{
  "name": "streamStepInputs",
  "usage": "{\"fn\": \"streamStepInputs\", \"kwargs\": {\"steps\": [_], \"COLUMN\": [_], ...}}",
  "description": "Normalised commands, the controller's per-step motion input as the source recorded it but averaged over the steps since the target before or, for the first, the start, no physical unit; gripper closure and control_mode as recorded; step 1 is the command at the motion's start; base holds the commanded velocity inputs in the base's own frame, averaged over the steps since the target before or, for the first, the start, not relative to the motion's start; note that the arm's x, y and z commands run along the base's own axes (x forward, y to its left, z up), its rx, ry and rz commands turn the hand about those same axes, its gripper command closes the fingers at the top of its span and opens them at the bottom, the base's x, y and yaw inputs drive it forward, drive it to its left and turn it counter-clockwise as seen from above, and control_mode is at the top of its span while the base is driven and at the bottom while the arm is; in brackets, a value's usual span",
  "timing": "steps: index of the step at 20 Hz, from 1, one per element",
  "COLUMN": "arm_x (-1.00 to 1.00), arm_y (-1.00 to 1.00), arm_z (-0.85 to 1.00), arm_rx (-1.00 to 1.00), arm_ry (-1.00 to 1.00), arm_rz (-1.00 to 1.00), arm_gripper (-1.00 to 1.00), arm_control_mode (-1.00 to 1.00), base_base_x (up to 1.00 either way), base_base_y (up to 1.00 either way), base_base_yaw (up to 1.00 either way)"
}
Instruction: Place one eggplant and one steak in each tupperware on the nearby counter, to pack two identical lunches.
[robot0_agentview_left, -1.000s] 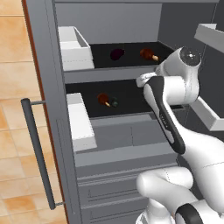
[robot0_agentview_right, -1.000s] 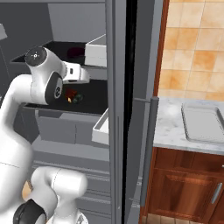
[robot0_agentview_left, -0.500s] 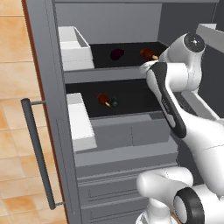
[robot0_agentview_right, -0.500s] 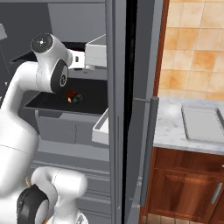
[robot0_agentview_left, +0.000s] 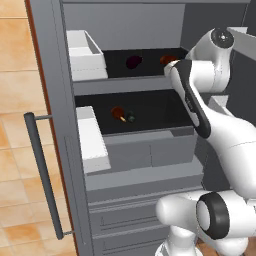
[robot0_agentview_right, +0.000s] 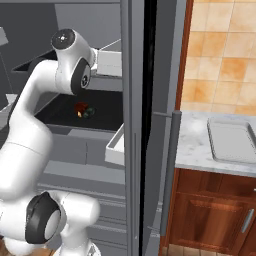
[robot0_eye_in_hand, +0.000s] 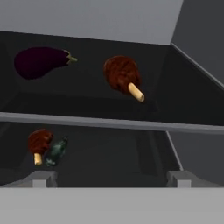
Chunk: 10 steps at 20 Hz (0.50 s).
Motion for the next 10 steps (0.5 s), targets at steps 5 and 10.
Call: {"fn": "streamStepInputs", "kwargs": {"steps": [5,10], "arm_x": [0.41,0.4], "arm_y": [-0.01,-0.08], "arm_z": [0.05,0.0], "arm_rx": [0.0,0.0], "arm_ry": [0.0,0.0], "arm_rz": [-0.01,0.0], "arm_gripper": [-1.0,-1.0], "arm_control_mode": [-1.0,-1.0], "base_base_x": [0.0,0.0], "base_base_y": [0.0,0.0], "base_base_yaw": [0.0,0.0]}}
